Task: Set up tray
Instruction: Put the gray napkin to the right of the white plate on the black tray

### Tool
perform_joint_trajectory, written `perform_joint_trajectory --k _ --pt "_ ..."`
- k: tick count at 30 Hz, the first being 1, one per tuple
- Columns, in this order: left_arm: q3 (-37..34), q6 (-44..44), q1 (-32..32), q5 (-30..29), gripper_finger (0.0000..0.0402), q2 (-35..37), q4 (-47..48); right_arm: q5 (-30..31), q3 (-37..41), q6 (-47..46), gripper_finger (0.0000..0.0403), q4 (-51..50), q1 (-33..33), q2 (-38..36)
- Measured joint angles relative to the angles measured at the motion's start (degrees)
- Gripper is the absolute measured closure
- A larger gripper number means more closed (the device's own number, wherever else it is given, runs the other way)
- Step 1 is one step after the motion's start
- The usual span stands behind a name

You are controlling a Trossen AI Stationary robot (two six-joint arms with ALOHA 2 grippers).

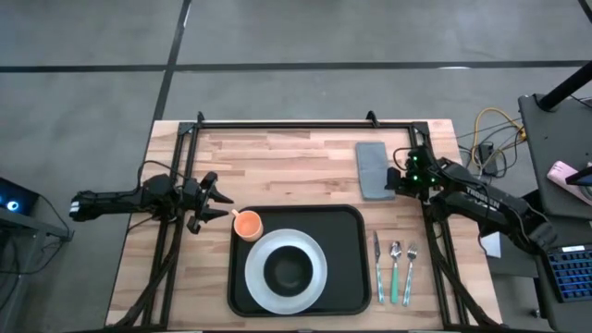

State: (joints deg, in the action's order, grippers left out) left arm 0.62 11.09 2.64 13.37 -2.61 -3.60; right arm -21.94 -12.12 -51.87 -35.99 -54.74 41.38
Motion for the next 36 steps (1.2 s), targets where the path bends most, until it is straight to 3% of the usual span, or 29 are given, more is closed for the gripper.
perform_joint_trajectory --k 25,36 --pt "0.0 0.0 0.0 0.0 0.0251 0.0 0.0 -0.2 -0.1 -1.7 0.0291 -0.2 1.0 1.9" --pt "0.0 0.0 0.0 0.0 0.0251 0.0 0.0 -0.4 0.0 -2.0 0.037 -0.5 1.3 1.9"
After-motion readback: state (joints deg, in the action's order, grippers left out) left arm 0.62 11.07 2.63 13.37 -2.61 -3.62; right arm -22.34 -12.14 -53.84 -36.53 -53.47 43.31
